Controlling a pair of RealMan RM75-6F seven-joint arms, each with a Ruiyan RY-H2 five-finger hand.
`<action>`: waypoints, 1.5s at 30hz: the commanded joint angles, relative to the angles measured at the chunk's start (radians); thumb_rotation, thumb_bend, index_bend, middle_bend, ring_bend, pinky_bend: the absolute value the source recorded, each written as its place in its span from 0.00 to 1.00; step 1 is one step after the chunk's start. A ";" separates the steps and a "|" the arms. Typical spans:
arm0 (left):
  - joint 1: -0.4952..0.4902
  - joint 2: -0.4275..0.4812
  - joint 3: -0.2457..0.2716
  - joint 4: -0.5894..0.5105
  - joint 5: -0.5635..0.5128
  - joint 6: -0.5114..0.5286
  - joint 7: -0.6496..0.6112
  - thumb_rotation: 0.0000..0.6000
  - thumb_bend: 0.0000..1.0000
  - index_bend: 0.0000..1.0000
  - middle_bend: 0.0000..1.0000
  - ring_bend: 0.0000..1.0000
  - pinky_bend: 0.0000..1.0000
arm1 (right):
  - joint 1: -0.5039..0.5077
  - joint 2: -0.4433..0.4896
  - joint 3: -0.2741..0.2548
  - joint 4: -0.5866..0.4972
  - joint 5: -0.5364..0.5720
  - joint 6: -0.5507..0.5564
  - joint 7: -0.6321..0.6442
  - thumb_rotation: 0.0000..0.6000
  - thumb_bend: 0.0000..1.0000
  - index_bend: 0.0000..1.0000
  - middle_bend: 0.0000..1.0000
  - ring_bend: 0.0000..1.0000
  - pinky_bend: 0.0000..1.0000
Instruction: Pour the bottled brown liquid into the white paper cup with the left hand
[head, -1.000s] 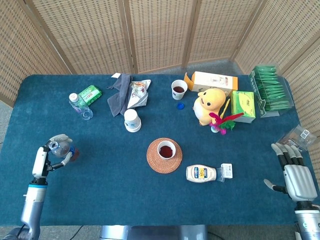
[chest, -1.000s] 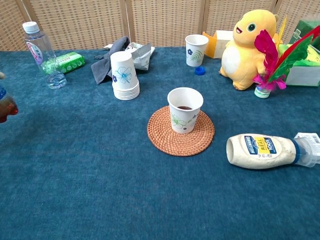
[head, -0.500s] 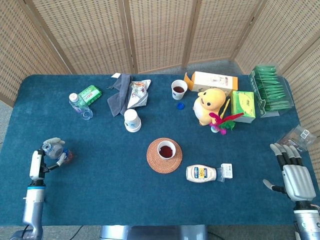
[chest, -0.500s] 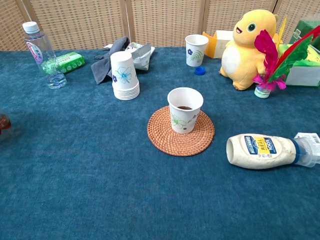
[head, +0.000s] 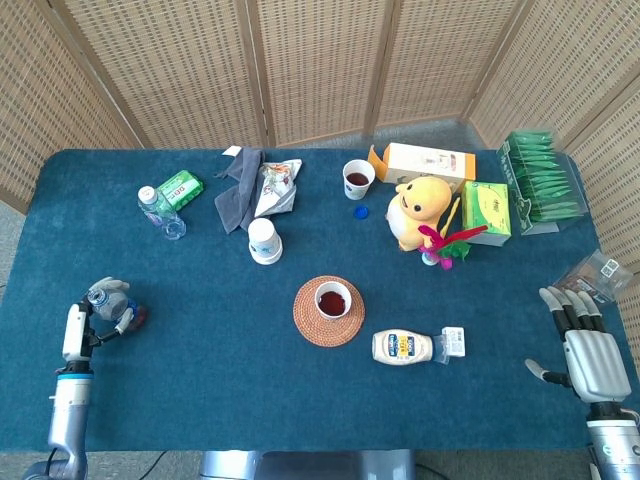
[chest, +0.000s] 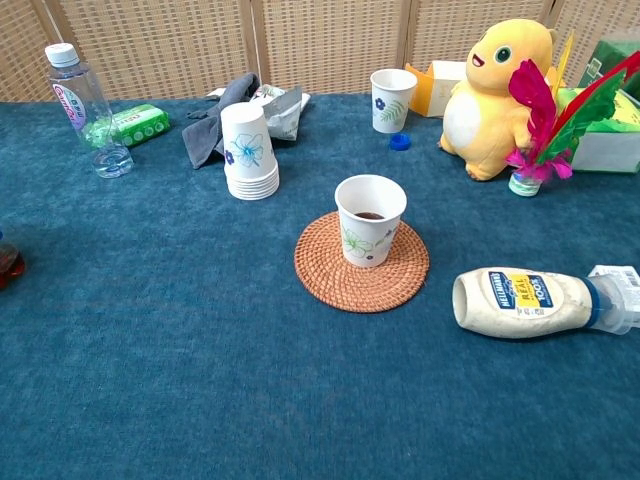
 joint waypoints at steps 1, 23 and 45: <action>0.001 -0.003 0.006 0.010 0.010 0.003 -0.006 1.00 0.55 0.53 0.35 0.15 0.36 | 0.000 0.000 0.000 0.000 -0.001 0.000 0.001 1.00 0.00 0.00 0.00 0.00 0.00; 0.010 -0.015 0.044 0.075 0.066 0.037 -0.090 1.00 0.41 0.02 0.00 0.00 0.20 | 0.001 0.003 -0.001 -0.002 -0.003 0.002 0.005 1.00 0.00 0.00 0.00 0.00 0.00; 0.027 -0.006 0.038 0.065 0.075 0.111 -0.122 1.00 0.41 0.00 0.00 0.00 0.05 | 0.001 0.004 -0.002 -0.007 -0.006 0.005 0.000 1.00 0.00 0.00 0.00 0.00 0.00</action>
